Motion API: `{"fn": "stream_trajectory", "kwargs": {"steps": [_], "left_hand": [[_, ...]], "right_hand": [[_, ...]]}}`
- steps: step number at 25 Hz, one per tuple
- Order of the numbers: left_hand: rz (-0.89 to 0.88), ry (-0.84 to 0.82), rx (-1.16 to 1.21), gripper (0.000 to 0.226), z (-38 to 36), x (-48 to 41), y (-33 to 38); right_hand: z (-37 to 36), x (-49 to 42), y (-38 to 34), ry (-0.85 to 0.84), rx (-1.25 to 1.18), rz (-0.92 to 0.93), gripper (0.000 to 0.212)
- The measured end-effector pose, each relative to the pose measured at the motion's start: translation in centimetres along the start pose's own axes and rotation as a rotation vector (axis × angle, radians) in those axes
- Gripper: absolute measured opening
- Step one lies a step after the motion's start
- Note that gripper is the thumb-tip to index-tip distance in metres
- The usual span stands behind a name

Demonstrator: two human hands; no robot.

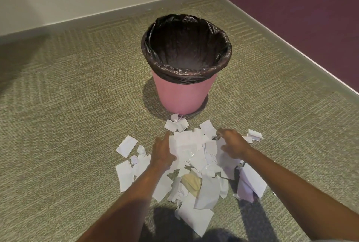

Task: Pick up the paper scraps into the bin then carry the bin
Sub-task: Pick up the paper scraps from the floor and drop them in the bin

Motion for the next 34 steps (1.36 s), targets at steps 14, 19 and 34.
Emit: {"fn": "stream_trajectory", "kwargs": {"steps": [14,19,34], "left_hand": [[-0.133,-0.025,0.385,0.018,10.2,2.3,4.7],[-0.227,-0.015,0.697,0.025,19.2,6.7,8.9],[-0.183,0.248,0.872,0.042,28.6,1.1,18.9]], "right_hand": [[10.3,5.0,-6.8,0.083,-0.365,0.126,0.010],[16.7,7.8,-10.1,0.120,-0.901,0.162,0.015],[25.8,0.4,-11.3,0.379,-1.361,-0.006,0.022]]}}
Point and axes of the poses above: each hand's wrist, its own x-axis away from the middle knuckle, its own z-axis out of the back of the hand, y = z × x, the point moved 10 cm from there along -x, towards the middle knuckle, and after that the axes turned 1 degree about -x, right-handed, at the moved point
